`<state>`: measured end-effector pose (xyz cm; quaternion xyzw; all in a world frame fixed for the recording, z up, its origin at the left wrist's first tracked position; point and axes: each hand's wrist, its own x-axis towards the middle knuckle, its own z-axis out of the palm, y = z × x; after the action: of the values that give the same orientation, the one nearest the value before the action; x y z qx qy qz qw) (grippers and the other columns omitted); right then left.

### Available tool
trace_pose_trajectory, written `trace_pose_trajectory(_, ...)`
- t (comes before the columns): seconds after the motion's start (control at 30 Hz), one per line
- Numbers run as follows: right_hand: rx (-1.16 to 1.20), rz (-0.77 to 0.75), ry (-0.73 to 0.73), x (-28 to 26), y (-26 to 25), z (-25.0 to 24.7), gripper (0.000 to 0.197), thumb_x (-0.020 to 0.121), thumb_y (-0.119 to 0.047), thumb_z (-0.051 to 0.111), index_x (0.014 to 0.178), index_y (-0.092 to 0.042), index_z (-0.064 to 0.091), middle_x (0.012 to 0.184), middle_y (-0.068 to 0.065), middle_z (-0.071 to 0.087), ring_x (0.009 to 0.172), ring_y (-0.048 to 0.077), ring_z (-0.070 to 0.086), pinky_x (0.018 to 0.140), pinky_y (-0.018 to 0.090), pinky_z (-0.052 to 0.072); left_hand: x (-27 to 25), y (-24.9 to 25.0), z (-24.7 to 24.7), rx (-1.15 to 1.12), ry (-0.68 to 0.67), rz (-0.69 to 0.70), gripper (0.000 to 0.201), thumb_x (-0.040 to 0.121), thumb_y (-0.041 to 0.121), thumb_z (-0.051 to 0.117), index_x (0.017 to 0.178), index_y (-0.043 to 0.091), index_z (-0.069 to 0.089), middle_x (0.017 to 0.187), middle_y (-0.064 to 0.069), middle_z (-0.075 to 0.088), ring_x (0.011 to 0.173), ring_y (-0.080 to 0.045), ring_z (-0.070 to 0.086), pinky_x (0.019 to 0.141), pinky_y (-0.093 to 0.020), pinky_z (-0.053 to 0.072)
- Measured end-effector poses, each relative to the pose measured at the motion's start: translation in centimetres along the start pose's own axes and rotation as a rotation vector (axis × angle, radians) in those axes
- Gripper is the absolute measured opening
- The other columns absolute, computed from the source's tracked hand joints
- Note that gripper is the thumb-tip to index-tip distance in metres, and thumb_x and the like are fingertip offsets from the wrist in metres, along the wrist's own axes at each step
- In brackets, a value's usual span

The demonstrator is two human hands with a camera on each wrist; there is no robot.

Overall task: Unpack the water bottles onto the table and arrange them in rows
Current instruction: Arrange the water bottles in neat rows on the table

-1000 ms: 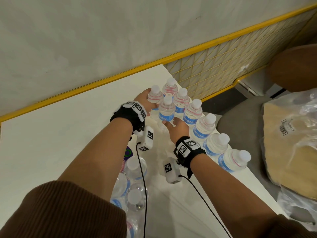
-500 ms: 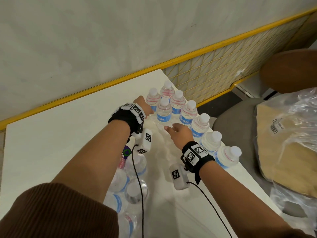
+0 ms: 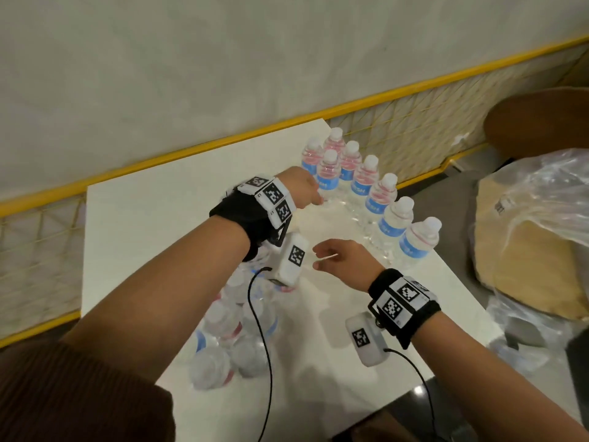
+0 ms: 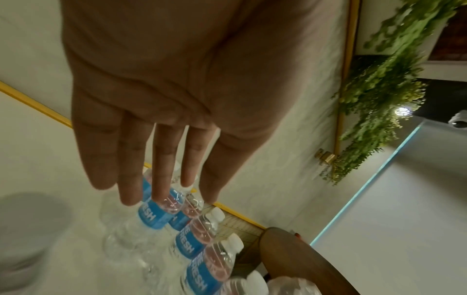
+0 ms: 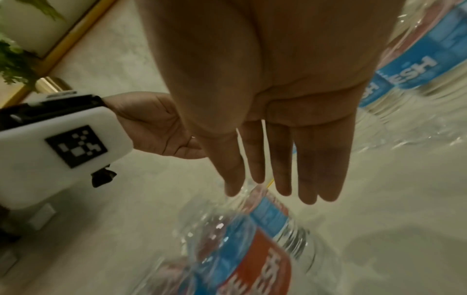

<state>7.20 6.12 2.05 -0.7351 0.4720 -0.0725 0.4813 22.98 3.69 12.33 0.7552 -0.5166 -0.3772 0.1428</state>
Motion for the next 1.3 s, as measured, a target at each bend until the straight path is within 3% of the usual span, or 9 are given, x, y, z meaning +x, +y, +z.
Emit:
trace_pose_trajectory(0.27,-0.063,-0.041,-0.075,-4.9,-2.1,6.3,0.015,0.081,-0.025,0.071,0.091,-0.021,0.061,0.095,-0.005,0.061,0.084,0.013,0.057,0.070,0.016,0.041,-6.6,-7.6,2.1,0.087,-0.039,0.010,0.038,0.085,0.021,0.067,0.122,0.011,0.058,0.127,-0.007,0.057,0.116,-0.022,0.054,0.089,-0.022,0.040)
trace_pose_trajectory(0.4,-0.039,-0.054,-0.116,-6.8,-2.8,8.8,0.014,0.081,-0.020,0.071,0.087,-0.024,0.058,0.094,-0.003,0.060,0.083,0.015,0.059,0.078,0.021,0.045,-7.9,-9.6,2.3,0.154,-0.111,0.060,0.044,0.087,0.019,0.065,0.129,0.013,0.052,0.129,-0.010,0.055,0.118,-0.023,0.053,0.094,-0.024,0.039)
trace_pose_trajectory(0.57,-0.114,-0.034,-0.192,-9.2,-3.6,10.3,0.023,0.085,-0.018,0.063,0.108,-0.020,0.060,0.109,-0.001,0.061,0.092,0.017,0.061,0.083,0.022,0.044,-8.7,-10.1,2.6,0.242,-0.155,0.149,0.063,0.088,0.018,0.063,0.144,0.019,0.034,0.139,-0.010,0.046,0.125,-0.023,0.048,0.095,-0.022,0.035)
trace_pose_trajectory(0.73,-0.171,-0.016,-0.299,-11.4,-5.4,10.8,0.050,0.085,-0.023,0.062,0.131,-0.036,0.045,0.122,0.001,0.055,0.102,0.017,0.059,0.095,0.028,0.045,-8.1,-8.7,2.3,0.383,-0.163,0.191,0.061,0.090,0.023,0.060,0.145,0.017,0.034,0.150,-0.007,0.036,0.134,-0.023,0.039,0.104,-0.024,0.033)
trace_pose_trajectory(0.87,-0.226,-0.067,-0.243,-13.2,-7.4,11.4,0.064,0.080,-0.040,0.072,0.135,-0.034,0.040,0.122,-0.003,0.054,0.104,0.010,0.050,0.090,0.017,0.035,-7.5,-8.4,2.8,0.536,-0.189,0.221,0.055,0.093,0.026,0.056,0.143,0.014,0.037,0.152,-0.007,0.033,0.138,-0.025,0.034,0.107,-0.028,0.030)
trace_pose_trajectory(0.97,-0.273,-0.136,-0.188,-13.5,-8.0,12.7,0.061,0.084,-0.029,0.069,0.138,-0.020,0.042,0.117,-0.006,0.051,0.106,0.008,0.046,0.078,0.005,0.024,-7.0,-8.5,3.5,0.584,-0.199,0.246,0.042,0.093,0.017,0.055,0.133,0.010,0.046,0.138,-0.010,0.048,0.120,-0.026,0.051,0.079,-0.021,0.039)
trace_pose_trajectory(1.07,-0.293,-0.079,-0.117,-13.1,-7.5,13.5,0.053,0.089,-0.026,0.063,0.137,-0.020,0.043,0.124,0.011,0.058,0.111,0.027,0.054,0.079,0.019,0.033,-6.8,-8.6,4.4,0.600,-0.169,0.218,0.009,0.091,0.010,0.055,0.091,0.019,0.052,0.089,-0.003,0.057,0.066,-0.012,0.051,0.051,-0.020,0.036)
trace_pose_trajectory(1.17,-0.338,-0.039,-0.084,-13.0,-6.8,12.9,0.044,0.089,-0.020,0.060,0.131,-0.017,0.048,0.121,0.012,0.056,0.110,0.028,0.053,0.076,0.022,0.033,-6.4,-8.1,5.2,0.578,-0.182,0.235,0.036,0.091,0.006,0.054,0.065,0.021,0.035,0.051,0.000,0.044,0.042,-0.008,0.041,0.039,-0.012,0.029)
trace_pose_trajectory(1.3,-0.390,0.024,-0.029,-12.8,-4.8,10.6,0.041,0.084,-0.016,0.061,0.123,-0.020,0.053,0.114,0.013,0.061,0.105,0.031,0.057,0.077,0.027,0.041,-6.0,-7.1,5.8,0.498,-0.274,0.228,0.016,0.087,0.018,0.065,0.097,0.012,0.054,0.083,-0.004,0.057,0.070,-0.024,0.063,0.058,-0.023,0.054)
